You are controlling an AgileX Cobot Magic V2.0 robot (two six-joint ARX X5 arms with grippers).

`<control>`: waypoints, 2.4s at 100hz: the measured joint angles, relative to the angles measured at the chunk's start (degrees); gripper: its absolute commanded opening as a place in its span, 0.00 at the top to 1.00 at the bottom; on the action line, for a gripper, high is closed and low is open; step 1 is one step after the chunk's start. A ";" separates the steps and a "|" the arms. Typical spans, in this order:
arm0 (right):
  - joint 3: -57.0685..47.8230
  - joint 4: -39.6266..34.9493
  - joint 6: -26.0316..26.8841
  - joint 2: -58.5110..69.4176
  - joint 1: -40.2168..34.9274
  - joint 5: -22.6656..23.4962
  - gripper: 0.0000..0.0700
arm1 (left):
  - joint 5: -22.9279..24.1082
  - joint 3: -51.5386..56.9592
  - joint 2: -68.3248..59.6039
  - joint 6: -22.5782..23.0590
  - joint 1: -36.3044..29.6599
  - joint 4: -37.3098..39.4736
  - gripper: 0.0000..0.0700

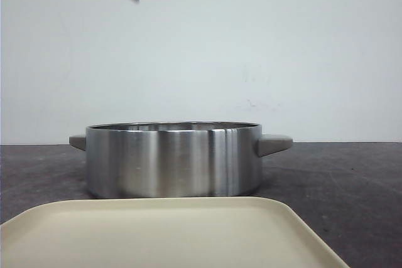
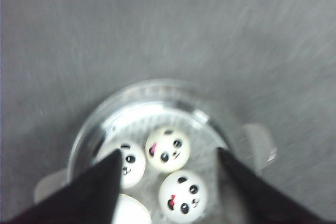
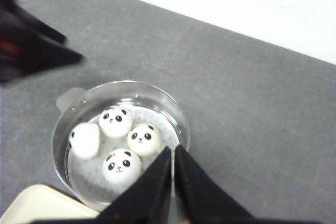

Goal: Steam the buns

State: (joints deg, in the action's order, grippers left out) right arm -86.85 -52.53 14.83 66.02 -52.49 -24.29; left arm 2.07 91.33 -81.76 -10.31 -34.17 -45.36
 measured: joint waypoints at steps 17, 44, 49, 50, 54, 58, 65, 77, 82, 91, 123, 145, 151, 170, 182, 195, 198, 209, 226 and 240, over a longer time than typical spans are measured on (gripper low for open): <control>5.79 6.19 0.00 0.02 0.00 0.57 1.00 | 1.14 -2.82 6.84 -0.20 0.02 -0.81 1.00; 17.55 20.24 0.00 0.02 -0.39 3.28 1.00 | 1.14 -19.19 23.82 -2.43 0.02 3.06 1.00; 19.21 23.19 -0.04 0.02 -0.59 3.63 1.00 | 1.14 -23.15 27.34 -2.91 0.02 4.13 1.00; 19.47 23.76 -0.04 0.02 -0.63 3.65 1.00 | 1.16 -23.89 28.00 -3.02 0.02 4.28 1.00; 20.33 26.05 -0.11 0.04 -0.76 3.89 1.00 | 1.42 -26.88 30.58 -3.37 0.02 4.83 1.00; 20.87 28.46 -0.42 0.04 -0.79 4.37 1.00 | 2.23 -29.53 32.92 -3.89 0.00 4.87 1.00; 21.38 33.05 -1.22 0.04 -0.83 5.03 1.00 | 3.80 -33.33 36.54 -4.46 0.00 4.87 1.00; 21.44 39.30 -2.84 0.04 -0.87 5.07 1.00 | 4.96 -35.93 41.09 -4.92 0.00 4.76 1.00; 21.44 41.31 -3.41 0.04 -0.90 5.07 1.00 | 5.16 -35.91 42.25 -4.96 0.00 4.96 1.00; 21.44 42.80 -4.09 0.02 -0.94 4.94 1.00 | 5.25 -35.91 43.67 -5.16 0.00 4.87 1.00; 21.44 42.95 -4.48 0.02 -0.98 4.94 1.00 | 5.27 -35.91 45.20 -5.35 0.00 4.79 1.00; 21.44 42.95 -4.52 0.02 -0.98 4.96 1.00 | 5.27 -35.93 45.57 -5.38 0.00 4.81 1.00; 21.44 42.95 -4.52 0.02 -0.98 4.96 1.00 | 5.27 -35.91 45.53 -5.38 0.00 4.81 1.00; 21.44 42.73 -4.52 -0.09 -0.70 4.96 1.00 | 5.27 -35.93 45.46 -5.38 0.00 4.81 1.00; 21.94 37.51 -4.55 -3.28 -0.15 4.70 1.00 | 5.27 -35.91 45.46 -5.38 0.00 4.79 1.00; 27.82 36.22 -6.16 -10.93 3.98 4.52 1.00 | 5.29 -35.91 45.46 -5.38 0.00 4.76 1.00; 30.38 38.38 -6.91 -12.74 5.51 4.70 1.00 | 5.29 -35.91 45.46 -5.38 0.00 4.79 1.00; 42.84 49.03 -9.55 -20.09 12.00 8.94 1.00 | 5.27 -35.91 45.46 -5.38 0.00 4.76 1.00; 61.83 58.86 -11.76 -35.58 21.35 13.84 1.00 | 5.29 -35.93 45.46 -5.38 0.00 4.74 1.00; 73.53 59.14 -12.07 -49.05 30.67 16.74 1.00 | 5.29 -35.91 45.46 -5.38 0.00 4.76 1.00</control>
State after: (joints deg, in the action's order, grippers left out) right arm -13.32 6.61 2.76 16.97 -21.82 -7.55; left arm 7.35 55.42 -36.29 -15.68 -34.17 -40.60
